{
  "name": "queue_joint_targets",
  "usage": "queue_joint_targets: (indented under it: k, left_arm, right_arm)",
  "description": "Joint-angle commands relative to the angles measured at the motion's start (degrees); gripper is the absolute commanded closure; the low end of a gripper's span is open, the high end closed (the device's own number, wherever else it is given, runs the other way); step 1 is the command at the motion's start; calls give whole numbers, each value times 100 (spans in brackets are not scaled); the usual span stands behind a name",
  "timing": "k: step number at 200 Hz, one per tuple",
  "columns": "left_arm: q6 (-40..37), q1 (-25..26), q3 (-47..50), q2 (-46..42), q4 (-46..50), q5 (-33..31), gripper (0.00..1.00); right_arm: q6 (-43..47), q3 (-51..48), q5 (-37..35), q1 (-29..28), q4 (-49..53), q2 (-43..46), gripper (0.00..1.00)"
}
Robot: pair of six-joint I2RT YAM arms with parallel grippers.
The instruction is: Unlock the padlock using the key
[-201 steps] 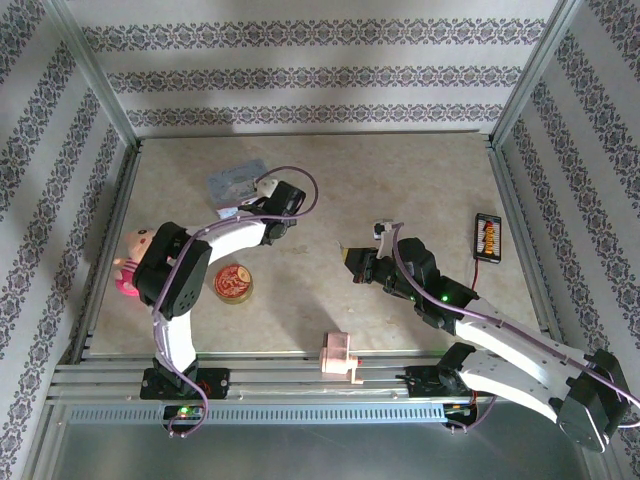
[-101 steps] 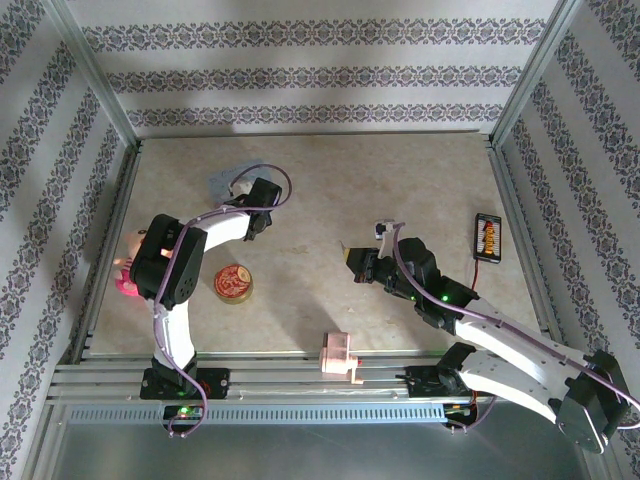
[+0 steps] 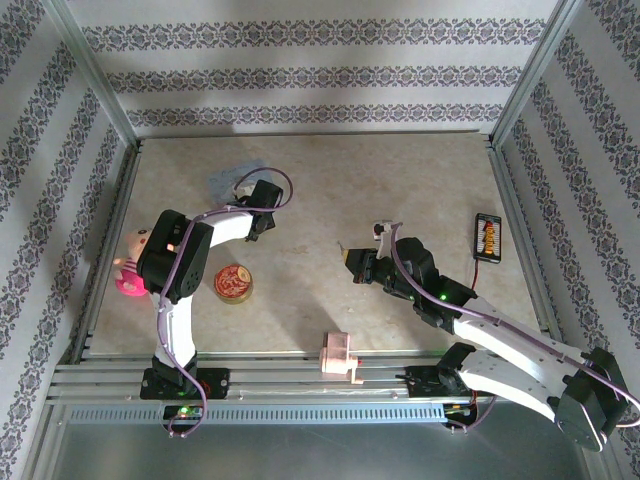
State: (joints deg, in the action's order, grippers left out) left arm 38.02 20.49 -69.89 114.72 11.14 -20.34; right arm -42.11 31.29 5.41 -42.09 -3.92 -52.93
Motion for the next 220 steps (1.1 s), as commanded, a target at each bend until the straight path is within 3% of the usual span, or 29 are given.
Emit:
queue_joint_targets:
  k: [1,110,134,159,182,193,220]
  left_arm:
    - [17,-103,-219,173,-107,-6,41]
    - [-233,-100,-324,215,-208,-278,49]
    - [-260,-103,-322,218,-243,-260,56]
    - [-294,-102,-224,188,-353,-157,74]
    - [-335,-92,13,73,-647,145,82]
    - [-278,-71,170,-12,-774,236,91]
    - [-208,132,595,-342,-971,216,95]
  right_arm:
    - [-51,4,65,46,-99,-15,100]
    - [-43,105,167,51,-205,-288,100]
    - [-41,123,180,48,-214,-353,100]
    - [-34,126,162,50,-232,-391,100]
    - [-42,96,136,50,-240,-405,100]
    - [-59,63,127,51,-262,-414,100]
    - [-99,-12,103,50,-302,-415,100]
